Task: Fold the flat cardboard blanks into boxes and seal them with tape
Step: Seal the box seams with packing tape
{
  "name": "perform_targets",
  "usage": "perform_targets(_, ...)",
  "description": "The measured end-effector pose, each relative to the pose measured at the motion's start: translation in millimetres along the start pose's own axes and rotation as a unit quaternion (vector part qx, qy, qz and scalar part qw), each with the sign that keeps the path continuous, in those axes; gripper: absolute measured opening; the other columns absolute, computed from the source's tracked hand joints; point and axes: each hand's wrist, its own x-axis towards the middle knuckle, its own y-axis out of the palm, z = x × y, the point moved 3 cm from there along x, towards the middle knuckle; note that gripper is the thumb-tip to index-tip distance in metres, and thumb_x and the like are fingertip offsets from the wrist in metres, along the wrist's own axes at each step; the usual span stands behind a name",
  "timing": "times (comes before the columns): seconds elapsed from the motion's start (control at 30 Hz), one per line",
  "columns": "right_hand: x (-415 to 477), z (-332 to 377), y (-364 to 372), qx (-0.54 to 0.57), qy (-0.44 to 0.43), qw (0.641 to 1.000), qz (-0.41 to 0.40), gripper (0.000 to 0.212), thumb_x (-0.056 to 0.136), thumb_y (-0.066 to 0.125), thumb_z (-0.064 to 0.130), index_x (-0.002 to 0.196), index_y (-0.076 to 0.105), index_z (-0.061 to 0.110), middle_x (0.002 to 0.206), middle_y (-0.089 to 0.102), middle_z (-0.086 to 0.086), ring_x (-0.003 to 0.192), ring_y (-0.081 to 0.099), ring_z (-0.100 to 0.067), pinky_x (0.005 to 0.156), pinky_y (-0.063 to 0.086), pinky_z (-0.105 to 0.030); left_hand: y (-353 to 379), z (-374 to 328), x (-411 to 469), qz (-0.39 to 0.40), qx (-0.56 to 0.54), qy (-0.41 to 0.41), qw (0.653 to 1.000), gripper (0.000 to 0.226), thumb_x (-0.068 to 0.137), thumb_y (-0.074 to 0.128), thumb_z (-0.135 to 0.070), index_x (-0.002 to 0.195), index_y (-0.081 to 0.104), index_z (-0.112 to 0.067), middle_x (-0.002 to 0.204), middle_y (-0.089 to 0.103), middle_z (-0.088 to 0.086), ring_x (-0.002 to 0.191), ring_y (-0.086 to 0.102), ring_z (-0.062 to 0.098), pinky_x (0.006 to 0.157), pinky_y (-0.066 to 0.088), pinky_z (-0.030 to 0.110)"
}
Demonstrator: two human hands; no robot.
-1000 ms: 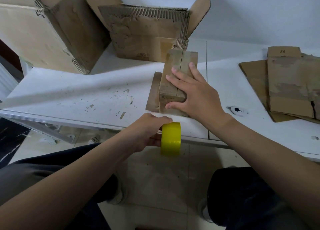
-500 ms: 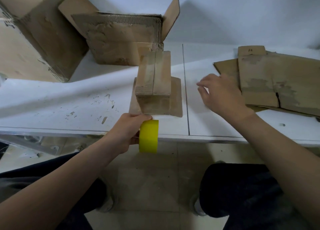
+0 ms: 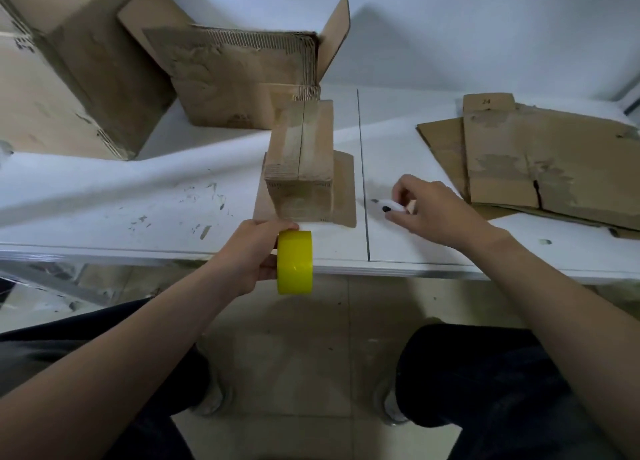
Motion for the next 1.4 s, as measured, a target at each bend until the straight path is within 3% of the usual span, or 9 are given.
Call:
perform_targets(0.23, -2.4, 100.3, -3.4, 0.025, -0.249, 0.966, -0.068, 0.028, 0.093, 0.066, 0.04, 0.119, 0.067, 0.028, 0.112, 0.07, 0.009, 0.1, 0.065, -0.014, 0.086, 0.057, -0.034, -2.2, 3.8, 7.0, -0.001, -0.001, 0.006, 1.0, 0.038, 0.091, 0.073, -0.038, 0.122, 0.064, -0.018, 0.109, 0.071, 0.011, 0.092, 0.073, 0.029, 0.061, 0.06, 0.034)
perform_targets(0.37, 20.6, 120.2, 12.2, -0.026, -0.266, 0.961, -0.063, 0.029, 0.095, 0.067, 0.036, 0.122, 0.071, 0.025, 0.107, 0.072, 0.003, 0.092, 0.061, -0.012, 0.076, 0.053, -0.025, -2.4, 3.7, 7.1, -0.001, -0.014, 0.013, 1.0, 0.027, 0.091, 0.073, -0.034, 0.113, 0.069, -0.017, 0.101, 0.073, 0.009, 0.082, 0.073, 0.025, 0.054, 0.057, 0.029)
perform_targets(0.47, 30.6, 120.7, 20.9, -0.056, -0.269, 0.959, -0.065, 0.026, 0.094, 0.068, 0.035, 0.117, 0.074, 0.024, 0.108, 0.075, 0.007, 0.098, 0.06, -0.013, 0.08, 0.03, -0.007, -2.3, 7.0, 5.4, -0.002, -0.013, 0.014, 1.0, 0.016, 0.092, 0.072, -0.034, 0.101, 0.073, -0.02, 0.1, 0.073, 0.01, 0.08, 0.071, 0.025, 0.058, 0.059, 0.031)
perform_targets(0.9, 28.1, 127.1, 33.9, -0.103, -0.255, 0.958, -0.077, 0.016, 0.09, 0.073, 0.034, 0.105, 0.079, 0.031, 0.099, 0.078, 0.007, 0.098, 0.063, -0.02, 0.087, 0.029, -0.018, -6.8, 9.6, -5.4, 0.01, 0.013, 0.012, 1.0, 0.021, 0.09, 0.075, -0.037, 0.103, 0.072, -0.021, 0.105, 0.068, 0.012, 0.085, 0.069, 0.029, 0.052, 0.056, 0.027)
perform_targets(1.07, 33.4, 120.5, 19.7, -0.121, -0.24, 0.963, -0.002, 0.011, 0.089, 0.072, 0.03, 0.098, 0.079, 0.027, 0.095, 0.076, 0.009, 0.113, 0.057, -0.02, 0.087, 0.022, -0.002, -8.9, 7.7, -6.9, 0.018, 0.021, 0.012, 1.0, 0.023, 0.093, 0.071, -0.035, 0.107, 0.074, -0.018, 0.103, 0.068, 0.01, 0.08, 0.068, 0.026, 0.052, 0.056, 0.026)
perform_targets(1.2, 30.9, 113.4, 9.0, -0.096, -0.247, 0.964, 0.019, 0.005, 0.08, 0.077, 0.015, 0.081, 0.077, 0.02, 0.07, 0.07, 0.005, 0.099, 0.068, -0.036, 0.093, 0.007, 0.011, -11.1, 16.8, -4.9, 0.023, 0.061, 0.002, 0.998, 0.023, 0.089, 0.075, -0.035, 0.106, 0.075, -0.019, 0.108, 0.07, 0.012, 0.092, 0.071, 0.031, 0.066, 0.06, 0.035)
perform_targets(1.27, 30.4, 109.6, 6.7, -0.049, -0.266, 0.962, 0.023, 0.006, 0.081, 0.077, 0.015, 0.085, 0.076, 0.021, 0.074, 0.071, 0.007, 0.094, 0.07, -0.03, 0.105, 0.014, 0.005, -15.2, 13.2, -4.6, 0.021, 0.092, 0.014, 0.995, 0.018, 0.089, 0.076, -0.034, 0.099, 0.078, -0.019, 0.107, 0.071, 0.013, 0.09, 0.071, 0.031, 0.064, 0.059, 0.035)
perform_targets(1.33, 28.7, 105.2, 6.6, 0.026, -0.283, 0.958, 0.037, 0.009, 0.085, 0.078, 0.02, 0.093, 0.075, 0.023, 0.077, 0.068, 0.019, 0.078, 0.067, -0.011, 0.116, 0.037, -0.028, -25.5, -0.2, -4.9, 0.01, 0.134, 0.041, 0.99, 0.01, 0.09, 0.075, -0.032, 0.086, 0.078, -0.024, 0.104, 0.07, 0.011, 0.089, 0.069, 0.031, 0.064, 0.059, 0.036)
perform_targets(1.4, 25.0, 101.9, 2.2, 0.1, -0.275, 0.956, 0.019, 0.012, 0.087, 0.078, 0.021, 0.097, 0.073, 0.023, 0.081, 0.066, 0.023, 0.074, 0.063, -0.01, 0.099, 0.053, -0.048, -43.3, -19.3, -6.6, -0.031, 0.217, 0.081, 0.972, 0.01, 0.092, 0.072, -0.034, 0.083, 0.074, -0.029, 0.101, 0.066, 0.003, 0.088, 0.065, 0.027, 0.068, 0.057, 0.036)
